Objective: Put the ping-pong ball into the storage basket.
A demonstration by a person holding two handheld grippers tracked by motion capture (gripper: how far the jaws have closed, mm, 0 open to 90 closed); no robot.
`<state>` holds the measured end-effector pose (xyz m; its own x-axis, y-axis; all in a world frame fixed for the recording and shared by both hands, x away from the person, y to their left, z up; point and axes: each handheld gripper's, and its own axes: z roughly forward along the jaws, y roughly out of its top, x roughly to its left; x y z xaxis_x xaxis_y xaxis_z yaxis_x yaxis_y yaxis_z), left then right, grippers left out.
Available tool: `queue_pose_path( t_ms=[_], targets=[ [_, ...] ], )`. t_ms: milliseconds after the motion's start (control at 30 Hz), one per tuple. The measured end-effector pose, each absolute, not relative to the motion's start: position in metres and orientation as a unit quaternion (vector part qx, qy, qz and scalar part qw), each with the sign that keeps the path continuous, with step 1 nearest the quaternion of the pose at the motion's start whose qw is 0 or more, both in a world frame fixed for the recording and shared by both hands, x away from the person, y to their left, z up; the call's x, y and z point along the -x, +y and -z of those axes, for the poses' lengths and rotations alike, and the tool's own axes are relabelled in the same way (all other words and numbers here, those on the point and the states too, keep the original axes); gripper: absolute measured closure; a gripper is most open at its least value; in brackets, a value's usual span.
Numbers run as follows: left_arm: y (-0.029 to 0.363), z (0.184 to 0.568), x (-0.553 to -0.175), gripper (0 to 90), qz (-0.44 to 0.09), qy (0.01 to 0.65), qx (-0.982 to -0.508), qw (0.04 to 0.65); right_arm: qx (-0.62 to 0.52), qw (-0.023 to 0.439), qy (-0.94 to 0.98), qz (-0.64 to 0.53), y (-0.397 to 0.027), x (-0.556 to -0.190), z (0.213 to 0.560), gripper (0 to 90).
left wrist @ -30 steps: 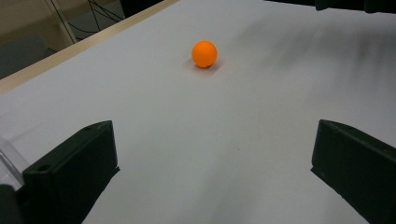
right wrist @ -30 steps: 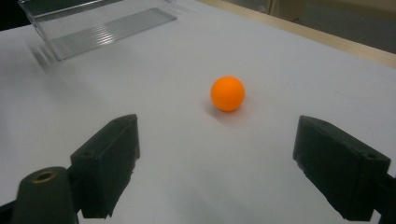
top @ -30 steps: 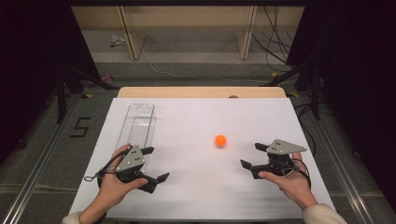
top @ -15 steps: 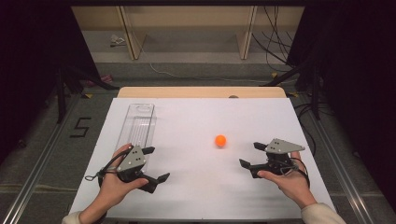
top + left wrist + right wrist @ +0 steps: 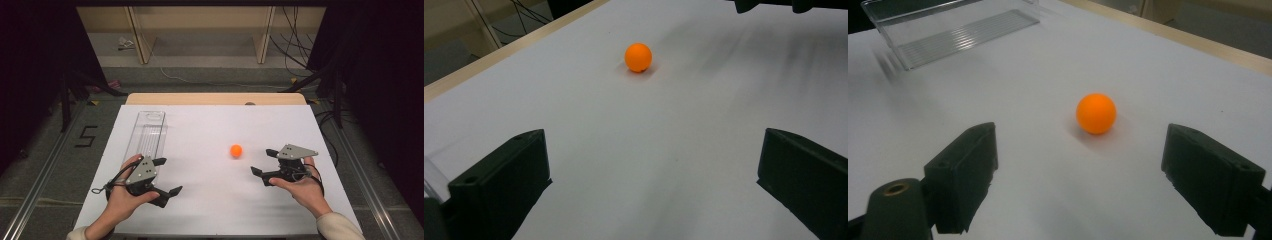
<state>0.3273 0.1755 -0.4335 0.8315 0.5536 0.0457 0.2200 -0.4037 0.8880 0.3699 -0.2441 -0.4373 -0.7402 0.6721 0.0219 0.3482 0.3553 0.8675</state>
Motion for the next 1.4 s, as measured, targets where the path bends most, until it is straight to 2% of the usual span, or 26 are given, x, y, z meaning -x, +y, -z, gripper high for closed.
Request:
queue_pose_path(
  t_ms=[600, 1400],
  targets=[
    [0.175, 0.433, -0.326, 0.0, -0.169, 0.233, -0.821, 0.493, -0.306, 0.169, 0.820, -0.453, -0.212, -0.403, 0.445, 15.8],
    [0.175, 0.433, -0.326, 0.0, -0.167, 0.231, -0.822, 0.493, -0.308, 0.168, 0.826, -0.441, -0.200, -0.418, 0.452, 15.7]
  ],
)
